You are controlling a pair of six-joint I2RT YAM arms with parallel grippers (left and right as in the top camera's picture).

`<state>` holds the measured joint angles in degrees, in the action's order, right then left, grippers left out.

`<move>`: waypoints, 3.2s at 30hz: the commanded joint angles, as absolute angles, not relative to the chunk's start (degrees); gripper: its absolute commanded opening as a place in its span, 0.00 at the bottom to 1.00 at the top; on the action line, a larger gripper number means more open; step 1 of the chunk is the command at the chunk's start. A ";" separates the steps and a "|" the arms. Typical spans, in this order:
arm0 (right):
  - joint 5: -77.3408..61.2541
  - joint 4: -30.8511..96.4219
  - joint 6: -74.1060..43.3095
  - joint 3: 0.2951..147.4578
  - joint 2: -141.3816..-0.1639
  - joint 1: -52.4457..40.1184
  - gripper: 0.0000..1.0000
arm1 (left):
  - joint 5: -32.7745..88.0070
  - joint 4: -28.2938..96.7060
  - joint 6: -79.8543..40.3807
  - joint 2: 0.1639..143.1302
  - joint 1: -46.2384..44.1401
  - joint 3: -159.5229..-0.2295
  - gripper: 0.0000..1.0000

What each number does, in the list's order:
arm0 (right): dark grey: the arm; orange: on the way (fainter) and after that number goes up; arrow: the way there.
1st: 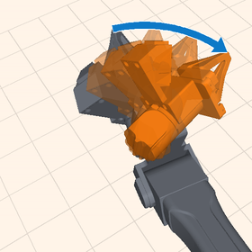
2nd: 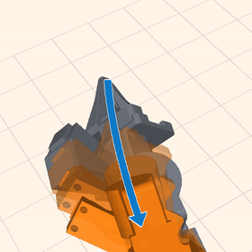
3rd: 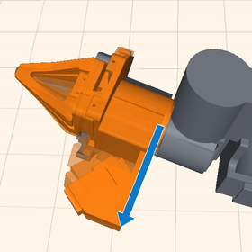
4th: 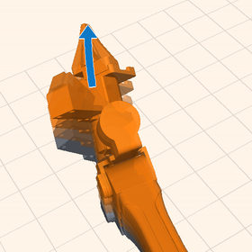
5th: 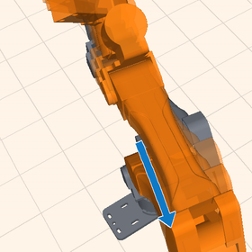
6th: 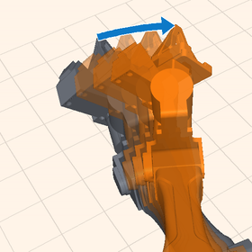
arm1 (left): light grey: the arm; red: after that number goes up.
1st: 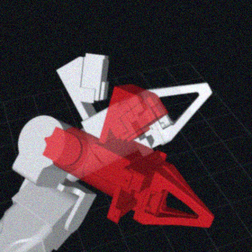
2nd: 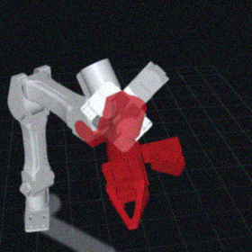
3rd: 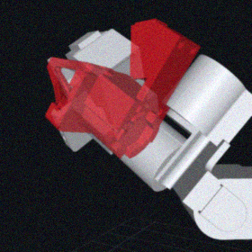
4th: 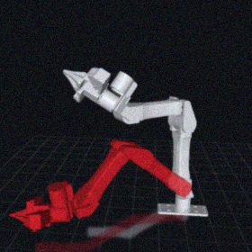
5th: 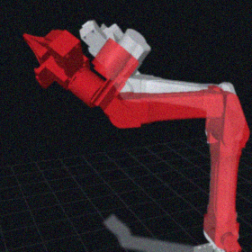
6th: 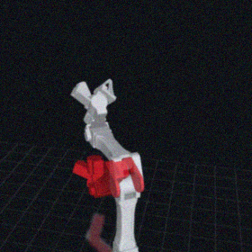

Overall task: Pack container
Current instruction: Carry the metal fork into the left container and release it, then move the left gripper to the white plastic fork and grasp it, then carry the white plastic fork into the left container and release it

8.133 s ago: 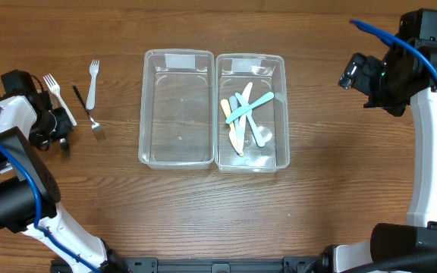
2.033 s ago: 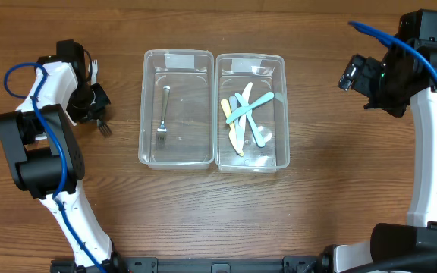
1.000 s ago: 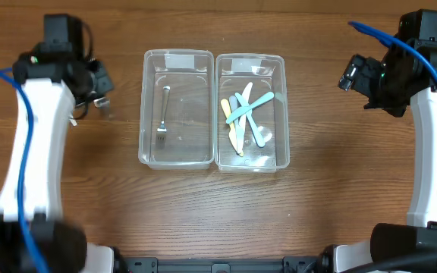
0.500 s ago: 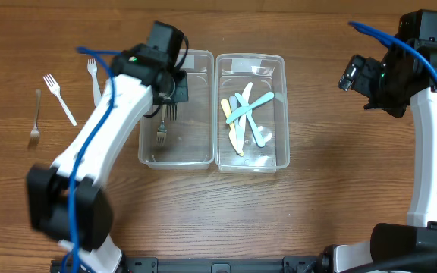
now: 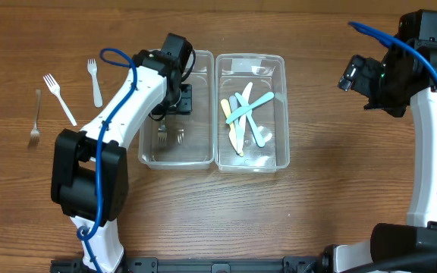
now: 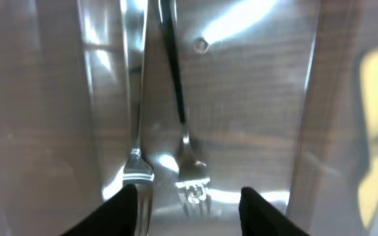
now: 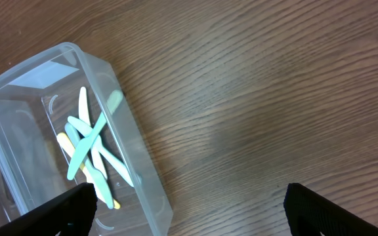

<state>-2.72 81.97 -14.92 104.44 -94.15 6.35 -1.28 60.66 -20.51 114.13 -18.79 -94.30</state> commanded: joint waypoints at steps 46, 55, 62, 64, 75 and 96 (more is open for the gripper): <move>-2.68 81.69 -14.55 104.20 -93.97 6.39 0.94 | -0.10 47.07 -11.68 143.15 9.30 -121.60 0.96; -2.70 81.71 -14.55 104.20 -93.97 6.39 0.94 | -0.75 47.07 -10.68 143.15 9.39 -120.77 0.95; -2.68 81.73 -14.55 104.20 -93.97 6.39 0.94 | -2.11 46.81 -10.70 143.15 9.54 -118.45 0.95; -2.68 81.73 -14.55 104.20 -93.97 6.39 0.94 | -2.09 46.41 -10.72 143.15 9.76 -117.16 0.95; -2.70 81.73 -14.55 104.20 -93.97 6.39 0.94 | -2.04 46.19 -10.72 143.15 10.74 -114.96 0.74; -2.70 81.54 -14.55 104.20 -93.97 6.39 0.94 | -2.11 48.58 -10.70 141.86 10.68 -117.38 0.04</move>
<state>-2.74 81.95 -14.92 104.44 -94.15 6.35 -3.22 45.34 -10.48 141.38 10.70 -117.47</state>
